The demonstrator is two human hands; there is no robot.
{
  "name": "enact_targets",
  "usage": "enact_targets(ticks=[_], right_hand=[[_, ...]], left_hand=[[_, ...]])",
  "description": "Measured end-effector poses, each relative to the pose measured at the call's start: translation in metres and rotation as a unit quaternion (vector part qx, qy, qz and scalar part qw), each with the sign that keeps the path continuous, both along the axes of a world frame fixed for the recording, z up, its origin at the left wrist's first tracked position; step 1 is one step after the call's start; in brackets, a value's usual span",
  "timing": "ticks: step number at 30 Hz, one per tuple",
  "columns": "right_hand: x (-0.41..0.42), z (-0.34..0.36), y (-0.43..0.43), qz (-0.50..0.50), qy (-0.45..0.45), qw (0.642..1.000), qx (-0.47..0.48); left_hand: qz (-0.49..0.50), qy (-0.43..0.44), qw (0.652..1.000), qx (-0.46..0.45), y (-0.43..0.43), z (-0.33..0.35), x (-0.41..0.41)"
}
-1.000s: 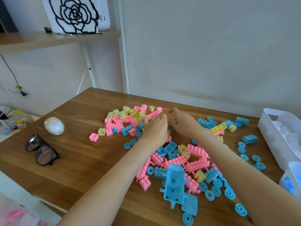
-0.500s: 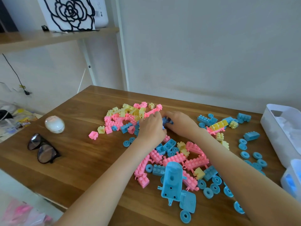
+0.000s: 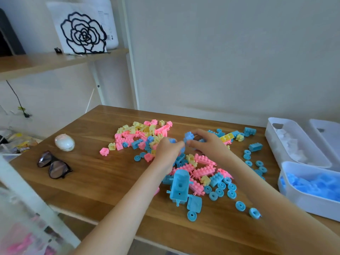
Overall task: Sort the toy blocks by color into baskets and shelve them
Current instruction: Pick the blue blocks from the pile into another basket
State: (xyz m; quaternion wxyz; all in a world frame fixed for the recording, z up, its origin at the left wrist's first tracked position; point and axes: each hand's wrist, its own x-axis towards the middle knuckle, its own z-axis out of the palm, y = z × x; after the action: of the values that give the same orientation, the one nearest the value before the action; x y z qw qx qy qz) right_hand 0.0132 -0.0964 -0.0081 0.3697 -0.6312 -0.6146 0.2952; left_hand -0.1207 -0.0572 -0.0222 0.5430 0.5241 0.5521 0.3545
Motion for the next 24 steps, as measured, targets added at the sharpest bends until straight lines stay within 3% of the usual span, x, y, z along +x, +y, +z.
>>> enact_targets(ticks=[9, 16, 24], right_hand=[[0.027, 0.01, -0.053, -0.057, 0.135, 0.989, -0.037], [0.042, 0.018, -0.079, -0.069, 0.126, 0.989, -0.039], [0.07, 0.028, -0.115, -0.085, 0.16, 0.983, -0.009]], left_hand=[[-0.117, -0.106, 0.987, 0.019, -0.045, 0.004, 0.022], [-0.145, -0.028, 0.985, 0.087, -0.061, 0.018, 0.038], [-0.211, -0.018, 0.971, 0.111, -0.075, 0.026, 0.066]])
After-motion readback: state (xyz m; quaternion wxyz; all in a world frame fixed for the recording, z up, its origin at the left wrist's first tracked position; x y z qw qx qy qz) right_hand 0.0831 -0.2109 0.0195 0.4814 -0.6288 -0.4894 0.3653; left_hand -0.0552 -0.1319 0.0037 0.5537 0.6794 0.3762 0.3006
